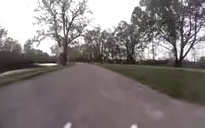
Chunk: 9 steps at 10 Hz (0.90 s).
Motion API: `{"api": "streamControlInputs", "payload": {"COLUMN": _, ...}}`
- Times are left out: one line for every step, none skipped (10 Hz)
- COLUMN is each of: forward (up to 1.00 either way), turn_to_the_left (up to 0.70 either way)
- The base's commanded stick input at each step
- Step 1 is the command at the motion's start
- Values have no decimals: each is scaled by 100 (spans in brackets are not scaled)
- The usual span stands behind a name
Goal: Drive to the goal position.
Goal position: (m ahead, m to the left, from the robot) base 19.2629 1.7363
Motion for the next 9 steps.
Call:
{"api": "streamControlInputs", "payload": {"forward": 100, "turn_to_the_left": 0}}
{"api": "streamControlInputs", "payload": {"forward": 100, "turn_to_the_left": 0}}
{"api": "streamControlInputs", "payload": {"forward": 100, "turn_to_the_left": 0}}
{"api": "streamControlInputs", "payload": {"forward": 100, "turn_to_the_left": 0}}
{"api": "streamControlInputs", "payload": {"forward": 100, "turn_to_the_left": 0}}
{"api": "streamControlInputs", "payload": {"forward": 100, "turn_to_the_left": 0}}
{"api": "streamControlInputs", "payload": {"forward": 100, "turn_to_the_left": 0}}
{"api": "streamControlInputs", "payload": {"forward": 100, "turn_to_the_left": 0}}
{"api": "streamControlInputs", "payload": {"forward": 100, "turn_to_the_left": 0}}
